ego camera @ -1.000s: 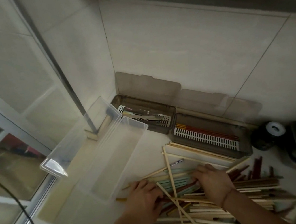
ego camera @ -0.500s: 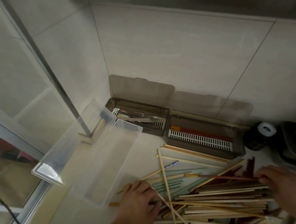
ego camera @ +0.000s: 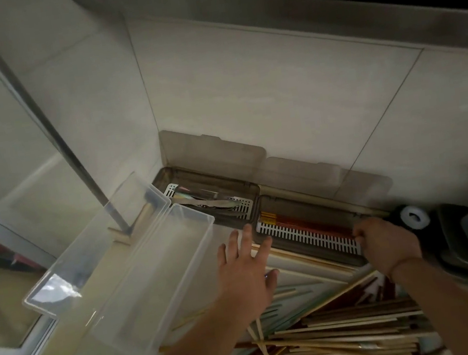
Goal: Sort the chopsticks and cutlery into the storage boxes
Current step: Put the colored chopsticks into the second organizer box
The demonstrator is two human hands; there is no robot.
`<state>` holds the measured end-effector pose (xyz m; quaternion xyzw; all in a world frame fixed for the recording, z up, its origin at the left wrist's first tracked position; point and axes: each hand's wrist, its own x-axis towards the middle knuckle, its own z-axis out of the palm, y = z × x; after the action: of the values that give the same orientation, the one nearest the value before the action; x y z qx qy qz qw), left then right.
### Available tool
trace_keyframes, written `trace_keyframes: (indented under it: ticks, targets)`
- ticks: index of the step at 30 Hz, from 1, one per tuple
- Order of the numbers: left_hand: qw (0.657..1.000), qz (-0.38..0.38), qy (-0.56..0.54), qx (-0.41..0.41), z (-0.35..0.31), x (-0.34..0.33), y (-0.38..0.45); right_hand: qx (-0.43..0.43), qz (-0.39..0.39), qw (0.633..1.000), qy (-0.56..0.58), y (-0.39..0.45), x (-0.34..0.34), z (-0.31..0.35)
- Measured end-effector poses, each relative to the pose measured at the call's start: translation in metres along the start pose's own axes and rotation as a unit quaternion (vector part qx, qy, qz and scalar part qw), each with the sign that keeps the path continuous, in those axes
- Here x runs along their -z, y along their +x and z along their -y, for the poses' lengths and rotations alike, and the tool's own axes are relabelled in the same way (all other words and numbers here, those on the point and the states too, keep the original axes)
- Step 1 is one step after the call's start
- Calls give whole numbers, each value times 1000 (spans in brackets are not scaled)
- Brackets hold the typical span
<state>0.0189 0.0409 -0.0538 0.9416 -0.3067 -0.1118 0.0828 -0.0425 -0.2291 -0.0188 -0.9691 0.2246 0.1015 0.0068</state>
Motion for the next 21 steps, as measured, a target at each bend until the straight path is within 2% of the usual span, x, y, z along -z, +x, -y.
trace_keyframes:
  ticks: [5,11,14,21]
  targets:
    - [999,34,13,14,-3,-3,4,7,39,996,-74,16,-3,10]
    - [999,32,10,12,-4,-8,11,52,12,989,-139,27,-17,6]
    - [999,34,12,17,-5,-9,14,73,23,982,-171,33,-20,7]
    - [999,35,10,29,-9,-12,16,106,34,980,-166,47,-22,7]
